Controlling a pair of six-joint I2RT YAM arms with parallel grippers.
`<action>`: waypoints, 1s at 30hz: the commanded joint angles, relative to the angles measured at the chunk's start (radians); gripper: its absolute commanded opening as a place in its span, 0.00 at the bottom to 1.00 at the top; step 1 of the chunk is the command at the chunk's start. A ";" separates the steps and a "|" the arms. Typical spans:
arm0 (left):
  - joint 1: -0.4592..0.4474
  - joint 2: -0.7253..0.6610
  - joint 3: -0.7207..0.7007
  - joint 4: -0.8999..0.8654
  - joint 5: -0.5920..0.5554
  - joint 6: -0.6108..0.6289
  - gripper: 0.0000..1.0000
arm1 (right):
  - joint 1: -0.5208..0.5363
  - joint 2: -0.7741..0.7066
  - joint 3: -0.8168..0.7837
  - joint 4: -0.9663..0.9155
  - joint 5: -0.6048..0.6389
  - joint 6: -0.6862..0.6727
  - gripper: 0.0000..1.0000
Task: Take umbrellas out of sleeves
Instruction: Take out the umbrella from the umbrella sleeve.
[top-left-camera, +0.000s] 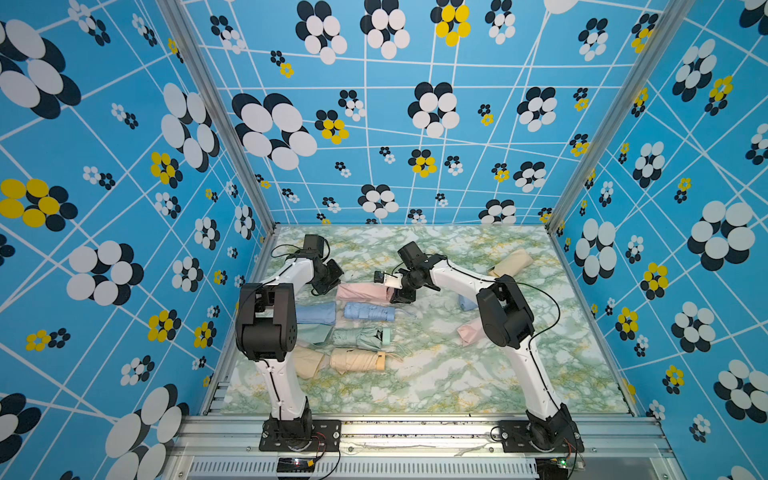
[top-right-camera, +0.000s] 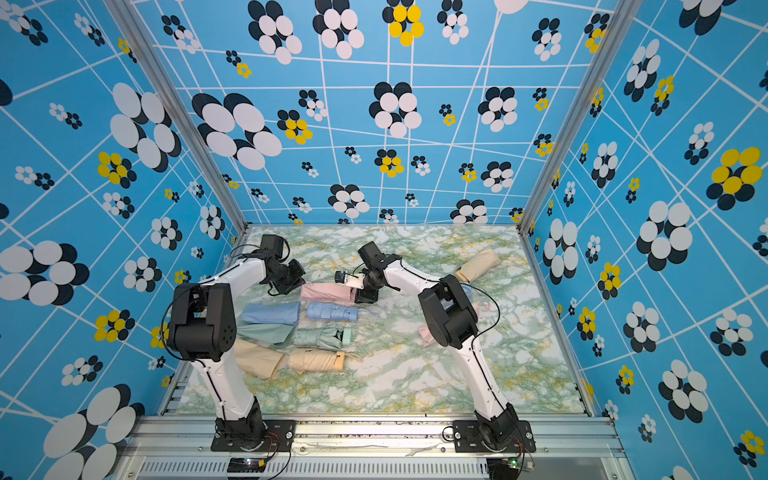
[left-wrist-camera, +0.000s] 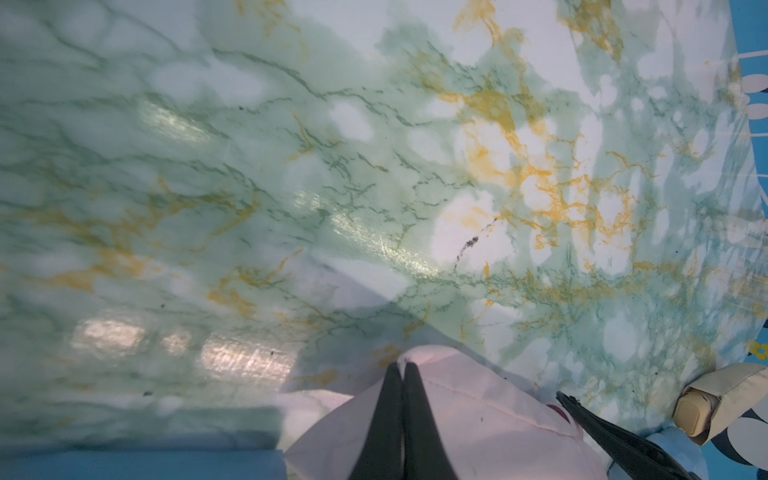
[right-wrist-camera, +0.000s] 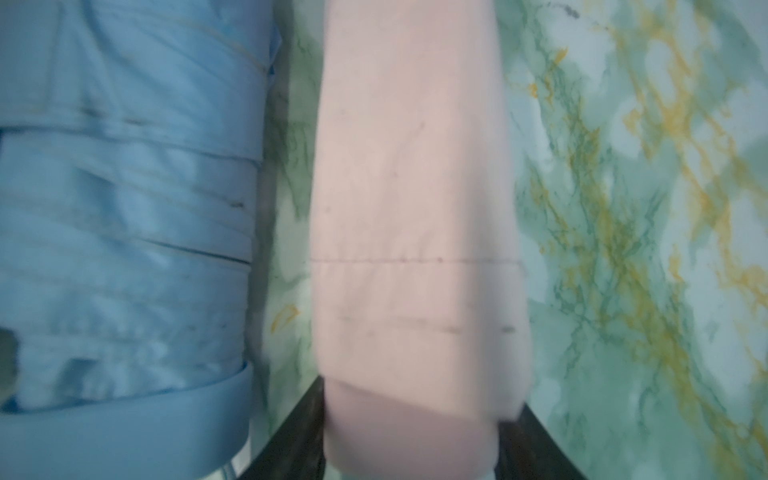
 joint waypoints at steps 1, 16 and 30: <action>0.023 -0.050 -0.004 -0.030 -0.045 0.030 0.00 | 0.002 -0.025 -0.025 -0.058 0.007 -0.017 0.39; 0.040 -0.060 0.002 -0.061 -0.069 0.083 0.00 | 0.002 -0.024 -0.026 -0.058 0.007 -0.018 0.39; 0.053 -0.064 0.006 -0.079 -0.096 0.116 0.00 | 0.001 -0.025 -0.026 -0.059 0.005 -0.020 0.38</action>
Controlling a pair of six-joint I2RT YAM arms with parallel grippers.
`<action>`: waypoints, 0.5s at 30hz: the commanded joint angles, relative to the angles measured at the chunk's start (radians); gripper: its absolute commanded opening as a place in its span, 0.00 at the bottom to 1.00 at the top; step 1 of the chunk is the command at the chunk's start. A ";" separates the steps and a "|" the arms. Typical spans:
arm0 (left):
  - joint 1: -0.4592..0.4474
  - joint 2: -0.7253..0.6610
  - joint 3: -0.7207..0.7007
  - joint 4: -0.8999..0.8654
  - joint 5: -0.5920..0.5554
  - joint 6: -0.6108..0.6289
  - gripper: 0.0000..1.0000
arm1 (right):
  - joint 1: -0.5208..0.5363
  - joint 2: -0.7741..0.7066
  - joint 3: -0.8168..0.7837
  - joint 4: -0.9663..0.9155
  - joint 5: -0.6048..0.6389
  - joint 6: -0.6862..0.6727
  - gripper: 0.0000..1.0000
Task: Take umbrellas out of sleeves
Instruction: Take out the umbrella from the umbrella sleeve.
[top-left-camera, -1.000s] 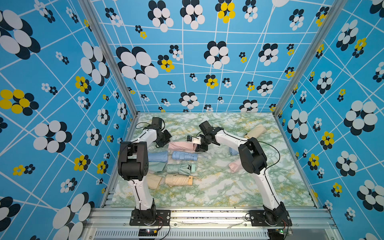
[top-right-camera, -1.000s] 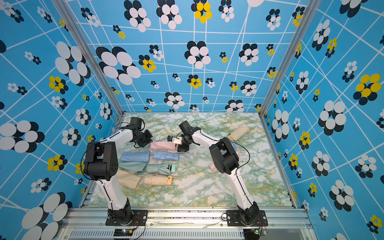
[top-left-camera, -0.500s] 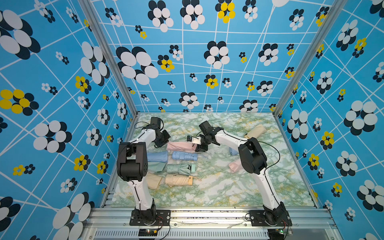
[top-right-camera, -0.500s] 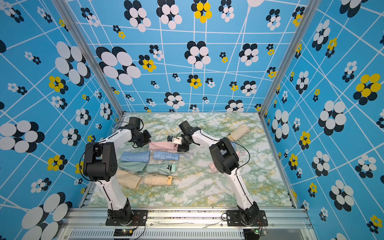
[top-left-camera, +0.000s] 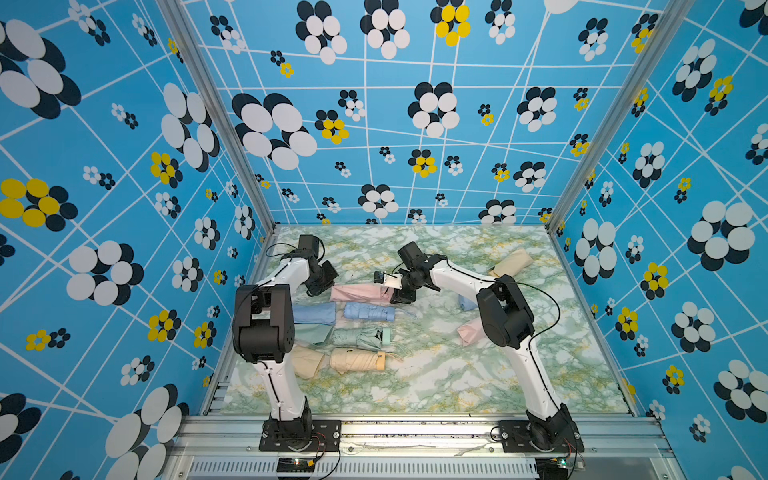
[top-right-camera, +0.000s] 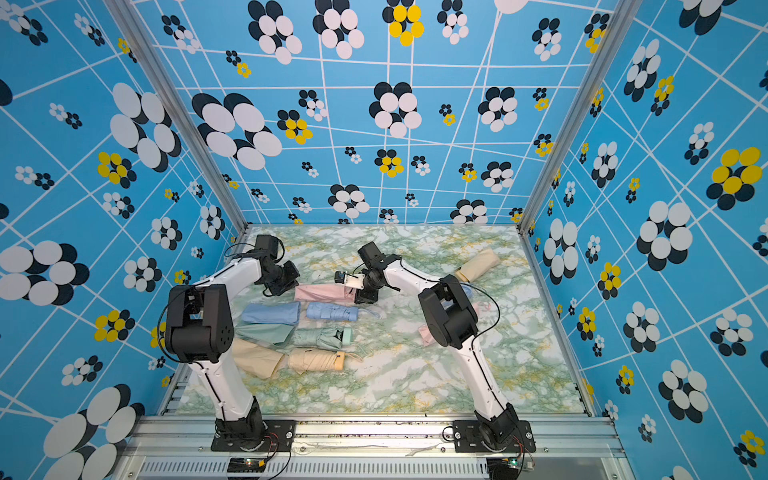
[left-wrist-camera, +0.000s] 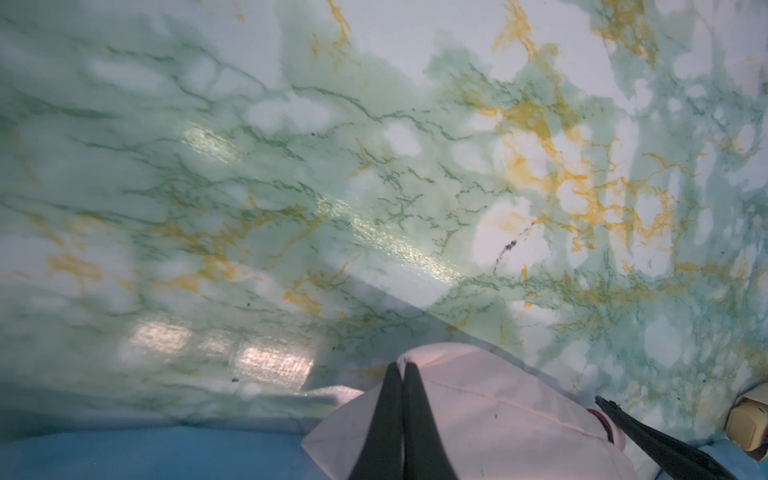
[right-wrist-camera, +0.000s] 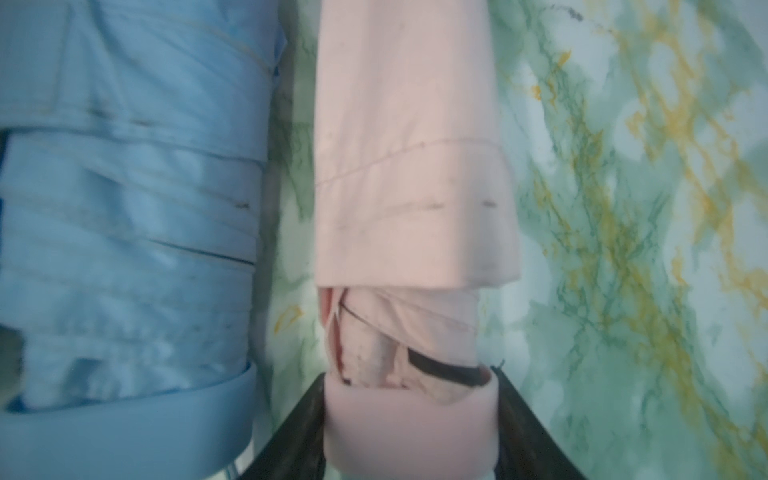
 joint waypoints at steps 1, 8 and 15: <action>0.022 -0.045 0.007 -0.028 -0.047 0.030 0.00 | 0.001 -0.023 -0.024 -0.060 0.006 -0.018 0.38; 0.029 -0.045 0.010 -0.037 -0.050 0.045 0.00 | 0.001 -0.024 -0.024 -0.062 0.005 -0.017 0.38; 0.040 -0.045 0.011 -0.048 -0.050 0.066 0.00 | 0.002 -0.024 -0.022 -0.061 0.003 -0.017 0.37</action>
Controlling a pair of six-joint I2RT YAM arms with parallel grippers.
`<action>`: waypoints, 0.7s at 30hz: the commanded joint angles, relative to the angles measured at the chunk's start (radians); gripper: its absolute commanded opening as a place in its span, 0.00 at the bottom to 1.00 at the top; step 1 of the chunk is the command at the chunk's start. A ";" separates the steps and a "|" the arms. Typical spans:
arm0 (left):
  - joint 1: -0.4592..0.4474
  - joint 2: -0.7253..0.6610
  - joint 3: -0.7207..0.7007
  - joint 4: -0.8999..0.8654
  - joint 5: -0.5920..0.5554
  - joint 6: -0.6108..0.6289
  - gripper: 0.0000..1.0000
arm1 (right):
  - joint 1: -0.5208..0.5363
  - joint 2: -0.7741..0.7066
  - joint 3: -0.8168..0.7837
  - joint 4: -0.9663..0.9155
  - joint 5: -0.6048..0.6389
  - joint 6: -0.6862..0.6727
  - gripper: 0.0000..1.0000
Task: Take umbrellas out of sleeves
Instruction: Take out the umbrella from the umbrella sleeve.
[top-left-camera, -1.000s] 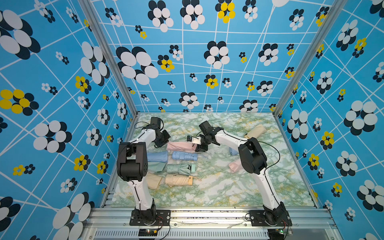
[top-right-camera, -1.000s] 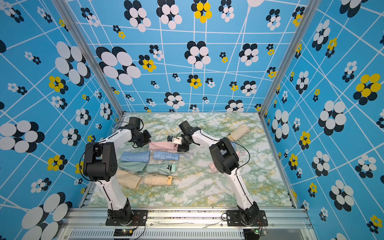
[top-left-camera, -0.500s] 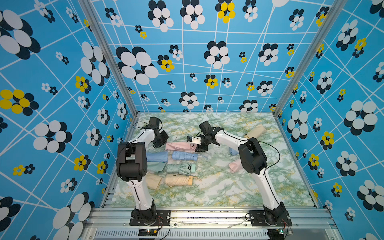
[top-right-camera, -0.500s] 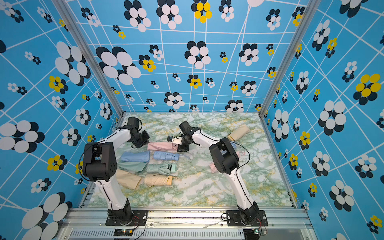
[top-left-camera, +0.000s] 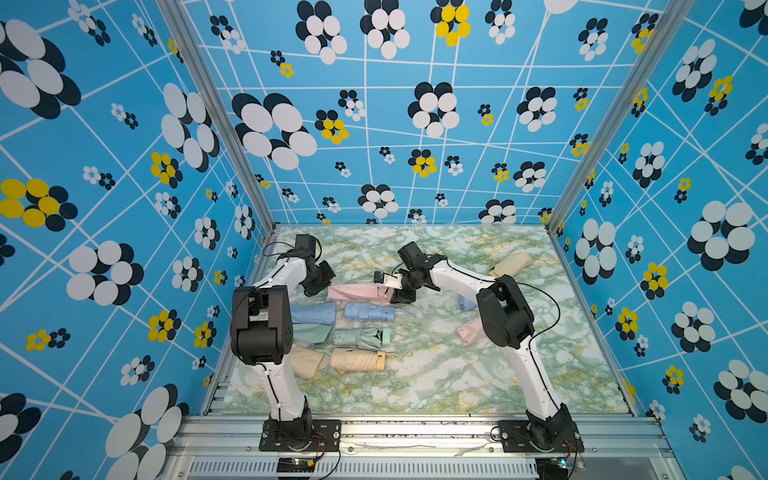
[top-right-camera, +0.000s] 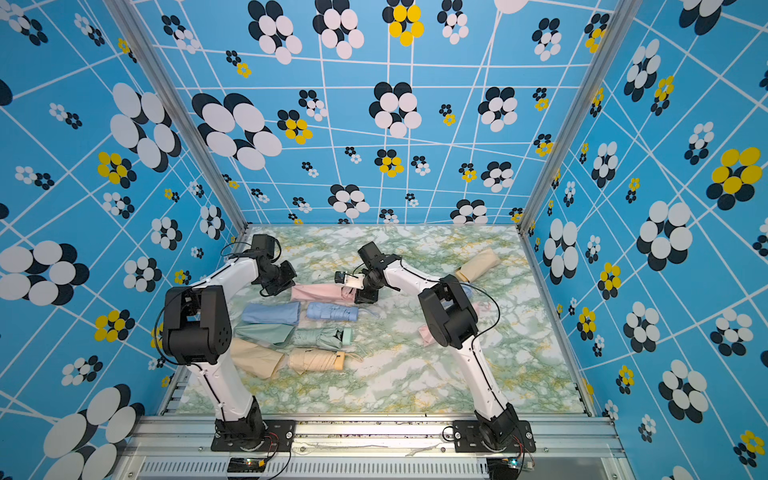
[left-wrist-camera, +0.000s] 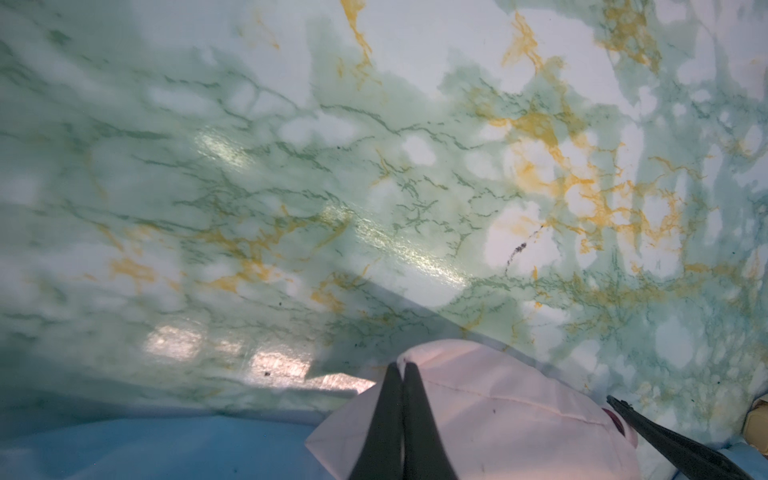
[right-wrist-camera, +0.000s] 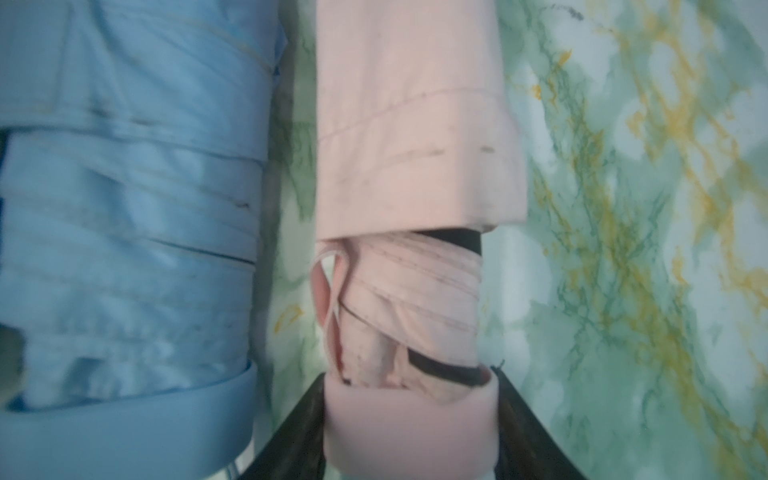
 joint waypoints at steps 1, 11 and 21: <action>0.023 -0.033 0.011 -0.031 -0.041 0.031 0.00 | 0.001 -0.024 -0.022 -0.060 0.003 -0.018 0.37; 0.037 -0.033 0.006 -0.036 -0.043 0.044 0.00 | 0.001 -0.020 -0.020 -0.063 0.001 -0.017 0.37; 0.052 -0.059 0.007 -0.042 -0.042 0.053 0.00 | 0.001 -0.018 -0.018 -0.065 0.001 -0.019 0.37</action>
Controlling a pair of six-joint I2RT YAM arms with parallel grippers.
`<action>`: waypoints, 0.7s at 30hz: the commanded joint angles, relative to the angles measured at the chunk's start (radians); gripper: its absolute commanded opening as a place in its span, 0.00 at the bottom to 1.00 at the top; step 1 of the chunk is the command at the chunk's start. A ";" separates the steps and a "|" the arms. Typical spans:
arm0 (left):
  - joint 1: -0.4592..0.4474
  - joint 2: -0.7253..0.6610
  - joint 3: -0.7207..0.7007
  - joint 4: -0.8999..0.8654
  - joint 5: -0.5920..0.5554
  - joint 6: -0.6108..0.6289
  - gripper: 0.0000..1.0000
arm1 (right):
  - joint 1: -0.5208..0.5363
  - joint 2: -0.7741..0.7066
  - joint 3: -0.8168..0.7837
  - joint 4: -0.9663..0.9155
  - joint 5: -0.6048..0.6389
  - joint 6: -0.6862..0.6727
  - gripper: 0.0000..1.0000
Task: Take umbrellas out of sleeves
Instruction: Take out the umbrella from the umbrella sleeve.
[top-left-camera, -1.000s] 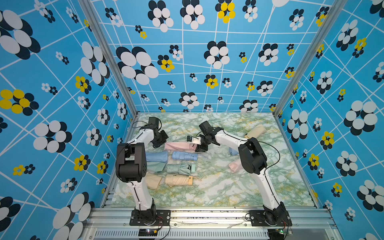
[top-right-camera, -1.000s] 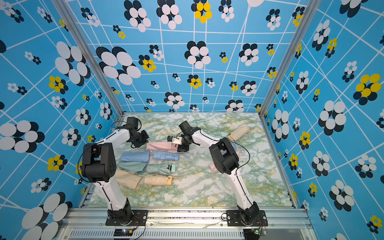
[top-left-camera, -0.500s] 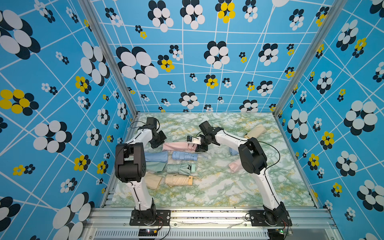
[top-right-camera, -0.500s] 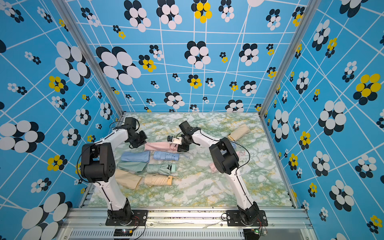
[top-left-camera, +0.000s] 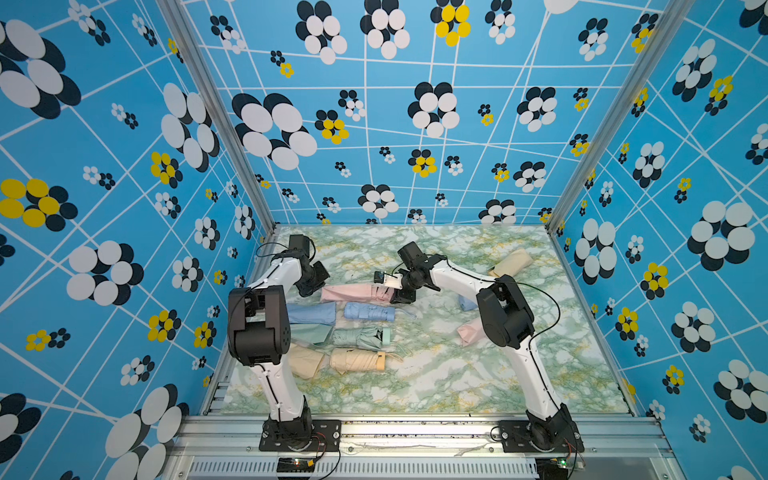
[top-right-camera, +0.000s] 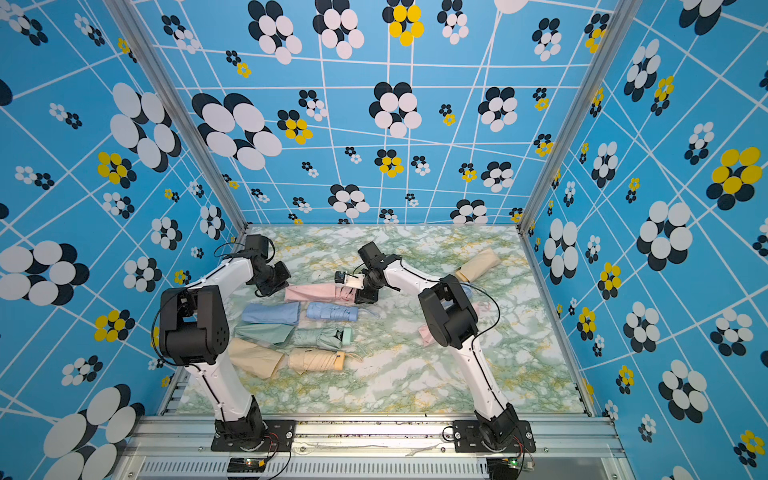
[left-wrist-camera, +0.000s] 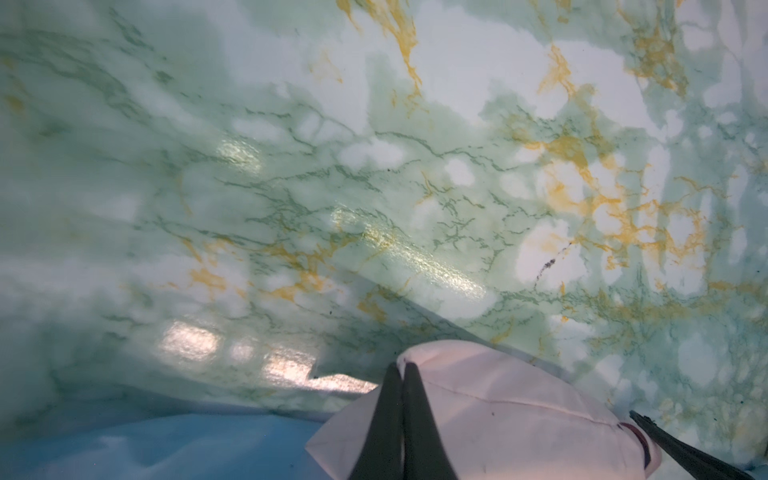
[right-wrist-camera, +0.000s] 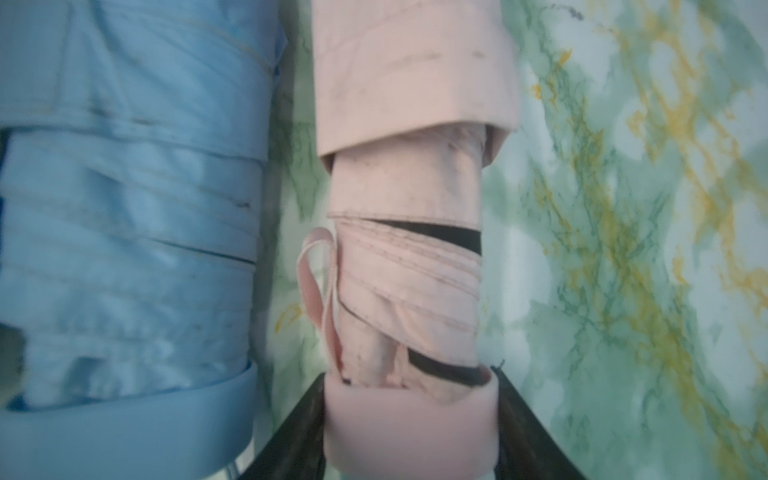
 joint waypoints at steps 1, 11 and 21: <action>0.016 -0.045 0.007 -0.029 -0.023 0.025 0.00 | 0.001 -0.019 -0.018 -0.064 0.003 -0.019 0.37; 0.034 -0.050 0.006 -0.032 -0.020 0.038 0.00 | 0.000 -0.019 -0.018 -0.066 0.003 -0.020 0.37; 0.062 -0.049 0.011 -0.041 -0.008 0.061 0.00 | 0.002 -0.017 -0.021 -0.067 0.003 -0.019 0.37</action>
